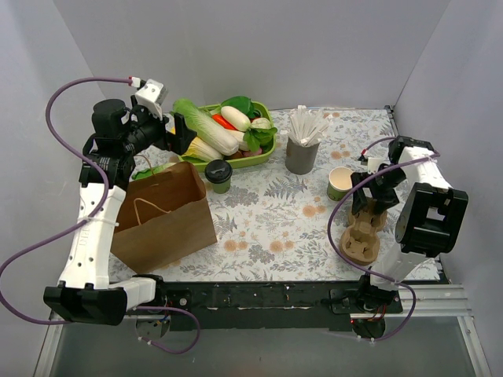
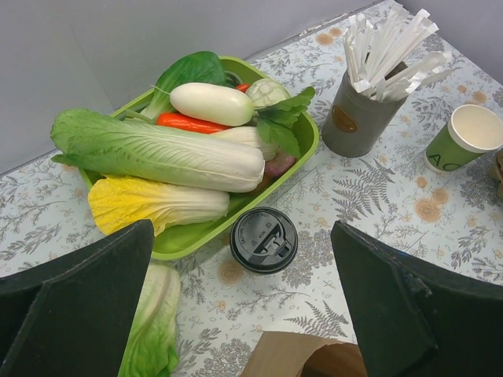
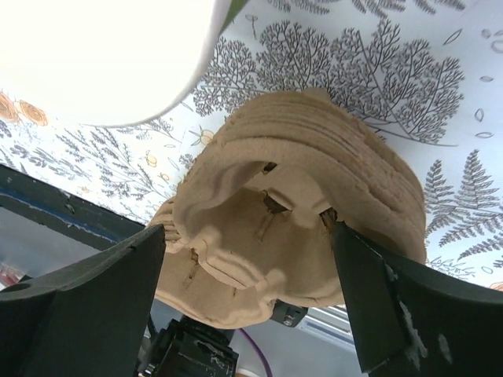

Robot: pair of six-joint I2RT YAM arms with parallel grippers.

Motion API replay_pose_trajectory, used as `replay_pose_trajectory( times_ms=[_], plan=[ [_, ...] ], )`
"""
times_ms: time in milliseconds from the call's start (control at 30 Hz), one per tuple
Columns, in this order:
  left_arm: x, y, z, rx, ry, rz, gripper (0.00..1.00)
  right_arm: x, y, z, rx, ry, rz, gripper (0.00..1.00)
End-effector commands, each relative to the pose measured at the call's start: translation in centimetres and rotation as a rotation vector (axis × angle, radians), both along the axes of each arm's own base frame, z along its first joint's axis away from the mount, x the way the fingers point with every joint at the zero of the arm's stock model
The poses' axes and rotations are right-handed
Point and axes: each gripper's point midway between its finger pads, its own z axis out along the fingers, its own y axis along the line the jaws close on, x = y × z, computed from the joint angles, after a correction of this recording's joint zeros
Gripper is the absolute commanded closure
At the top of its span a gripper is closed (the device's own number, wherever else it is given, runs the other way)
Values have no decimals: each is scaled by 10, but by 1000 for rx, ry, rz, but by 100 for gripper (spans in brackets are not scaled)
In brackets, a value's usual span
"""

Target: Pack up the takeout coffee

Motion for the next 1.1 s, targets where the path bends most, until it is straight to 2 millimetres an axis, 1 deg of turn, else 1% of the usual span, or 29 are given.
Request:
replay_pose_trajectory(
  times_ms=[0, 33, 67, 100, 133, 167, 200, 233, 267, 333, 367, 433, 467, 533, 567, 633, 767, 800, 833, 867, 967, 1000, 1033, 1067],
  plan=[
    [-11, 4, 8, 8, -30, 6, 2, 25, 1, 12, 25, -116, 5, 4],
    [-11, 4, 8, 8, -29, 6, 2, 24, 4, 11, 44, -120, 5, 4],
    [-12, 4, 9, 8, -29, 8, 2, 27, 5, 10, 48, -140, 4, 4],
    [-13, 4, 9, 10, -30, 8, 2, 27, 6, 12, 50, -159, -3, 3],
    [-14, 4, 10, 10, -30, 8, 2, 24, 8, 8, 59, -162, -4, 3],
    [-15, 4, 10, 11, -28, 7, 2, 30, 7, 7, 50, -201, -2, 2],
    [-15, 4, 10, 14, -28, 6, 2, 31, 7, 11, 43, -235, -2, 2],
    [-16, 5, 12, 16, -30, 9, 2, 33, 6, 10, 35, -252, -6, 2],
    [-17, 5, 13, 17, -32, 9, 2, 36, 1, 6, 10, -274, -7, 2],
    [-19, 6, 16, 17, -38, 12, 2, 39, -8, 6, -51, -311, -24, 2],
    [-20, 6, 17, 17, -37, 12, 2, 48, -13, 7, -75, -357, -30, 2],
    [-22, 6, 20, 17, -43, 12, 2, 52, -16, 15, -95, -412, -37, 2],
    [-23, 6, 20, 17, -43, 13, 2, 59, -19, 22, -117, -467, -40, 2],
    [-25, 7, 21, 17, -46, 15, 2, 65, -25, 26, -152, -511, -47, 2],
    [-25, 7, 20, 18, -43, 16, 2, 73, -28, 32, -169, -562, -43, 2],
    [-26, 7, 19, 18, -40, 15, 2, 78, -32, 31, -186, -591, -34, 2],
    [-28, 6, 19, 10, -39, 11, 2, 96, -36, 34, -181, -629, -27, 2],
    [-29, 6, 20, 8, -40, 11, 2, 99, -40, 39, -179, -636, -47, 2],
    [-30, 6, 20, 8, -41, 11, 2, 105, -38, 50, -157, -660, -48, 2],
    [-31, 6, 22, 8, -46, 11, 2, 105, -37, 56, -151, -675, -42, 2],
    [-32, 7, 19, 10, -40, 17, 2, 102, -38, 71, -179, -742, 64, 2],
    [-33, 7, 18, 10, -41, 18, 2, 99, -40, 71, -202, -744, 99, 2],
    [-33, 8, 15, 12, -38, 19, 2, 96, -46, 69, -246, -745, 192, 2],
    [-34, 8, 14, 12, -36, 19, 2, 92, -49, 65, -259, -735, 239, 2]
  ],
)
